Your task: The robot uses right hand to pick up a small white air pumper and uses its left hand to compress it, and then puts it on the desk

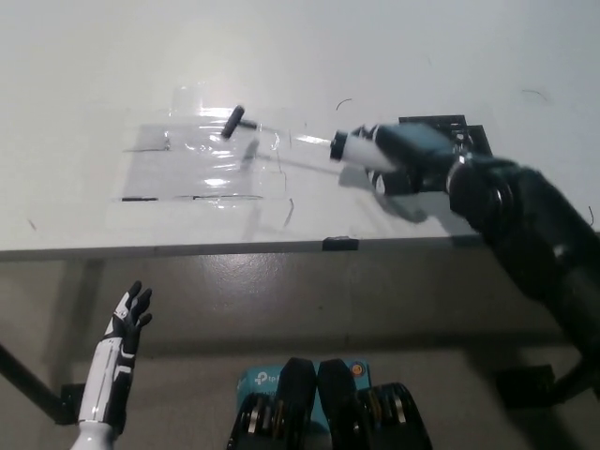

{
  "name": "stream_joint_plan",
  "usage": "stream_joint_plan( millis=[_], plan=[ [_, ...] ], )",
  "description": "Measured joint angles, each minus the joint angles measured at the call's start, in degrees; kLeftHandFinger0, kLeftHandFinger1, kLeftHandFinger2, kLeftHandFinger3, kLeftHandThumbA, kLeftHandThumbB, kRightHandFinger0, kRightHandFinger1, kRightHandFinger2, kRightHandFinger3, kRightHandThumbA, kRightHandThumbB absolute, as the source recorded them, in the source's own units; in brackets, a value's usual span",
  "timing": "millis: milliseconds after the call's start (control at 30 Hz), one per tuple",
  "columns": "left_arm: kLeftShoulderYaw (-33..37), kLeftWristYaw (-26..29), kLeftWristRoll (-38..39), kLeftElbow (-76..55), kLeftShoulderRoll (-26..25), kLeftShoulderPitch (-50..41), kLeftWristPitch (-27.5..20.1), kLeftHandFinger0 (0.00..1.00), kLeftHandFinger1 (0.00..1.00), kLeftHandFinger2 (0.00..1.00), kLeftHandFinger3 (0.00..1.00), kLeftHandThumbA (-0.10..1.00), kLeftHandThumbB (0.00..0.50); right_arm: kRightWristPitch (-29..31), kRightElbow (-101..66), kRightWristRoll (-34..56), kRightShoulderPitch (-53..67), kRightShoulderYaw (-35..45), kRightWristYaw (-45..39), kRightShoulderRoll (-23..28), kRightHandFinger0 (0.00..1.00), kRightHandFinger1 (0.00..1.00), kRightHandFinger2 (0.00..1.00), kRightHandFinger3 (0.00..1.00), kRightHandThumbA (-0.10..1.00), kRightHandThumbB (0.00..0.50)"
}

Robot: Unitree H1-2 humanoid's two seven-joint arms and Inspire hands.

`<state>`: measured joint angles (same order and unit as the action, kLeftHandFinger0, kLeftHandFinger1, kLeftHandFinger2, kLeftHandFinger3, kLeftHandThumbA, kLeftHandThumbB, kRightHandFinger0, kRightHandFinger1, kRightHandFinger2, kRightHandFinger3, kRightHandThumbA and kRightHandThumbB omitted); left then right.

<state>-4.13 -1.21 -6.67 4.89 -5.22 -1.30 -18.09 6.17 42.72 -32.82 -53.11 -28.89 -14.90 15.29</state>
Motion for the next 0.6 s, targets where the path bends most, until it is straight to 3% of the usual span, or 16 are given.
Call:
stream_joint_plan(
  millis=[133,200,300,400,467,567,600],
  plan=[
    [-0.3,0.0,0.5,-1.4,0.0,0.2,0.5,1.0,1.0,1.0,1.0,1.0,0.082,-0.7,-7.7,0.4,4.4,0.1,-2.2,1.4,0.07,0.48,0.74,0.85,-0.1,0.096],
    [-0.7,0.0,0.8,-2.3,0.0,0.6,0.9,1.0,1.0,1.0,1.0,1.0,0.046,-1.5,-12.3,0.8,6.3,0.2,-3.6,2.2,0.05,0.46,0.74,0.75,-0.1,0.116],
    [-1.6,0.0,1.1,-3.4,-0.1,1.9,1.4,1.0,1.0,1.0,1.0,1.0,0.027,-2.7,-19.1,1.5,8.8,0.4,-5.5,3.6,0.07,0.5,0.78,0.72,-0.1,0.108],
    [-2.3,0.0,1.5,-4.3,-0.4,4.0,1.9,1.0,1.0,1.0,1.0,1.0,0.01,-4.1,-25.2,1.8,10.6,0.5,-7.5,4.7,0.11,0.56,0.82,0.8,-0.1,0.108],
    [-2.8,0.0,1.9,-5.0,-0.6,5.7,2.2,1.0,1.0,1.0,1.0,1.0,0.013,-5.2,-29.8,2.4,11.6,0.7,-8.8,5.6,0.11,0.55,0.79,0.84,-0.1,0.1],
    [-3.5,0.0,2.6,-5.7,-0.8,8.5,2.7,1.0,1.0,1.0,1.0,1.0,0.054,-6.8,-35.7,3.2,12.6,1.2,-10.9,6.7,0.09,0.51,0.76,0.85,-0.1,0.111],
    [-3.8,0.0,2.8,-6.1,-0.8,9.2,3.0,1.0,1.0,1.0,1.0,1.0,0.091,-7.2,-37.6,3.5,13.0,1.4,-11.5,7.0,0.05,0.44,0.72,0.81,-0.1,0.125]
  ],
)
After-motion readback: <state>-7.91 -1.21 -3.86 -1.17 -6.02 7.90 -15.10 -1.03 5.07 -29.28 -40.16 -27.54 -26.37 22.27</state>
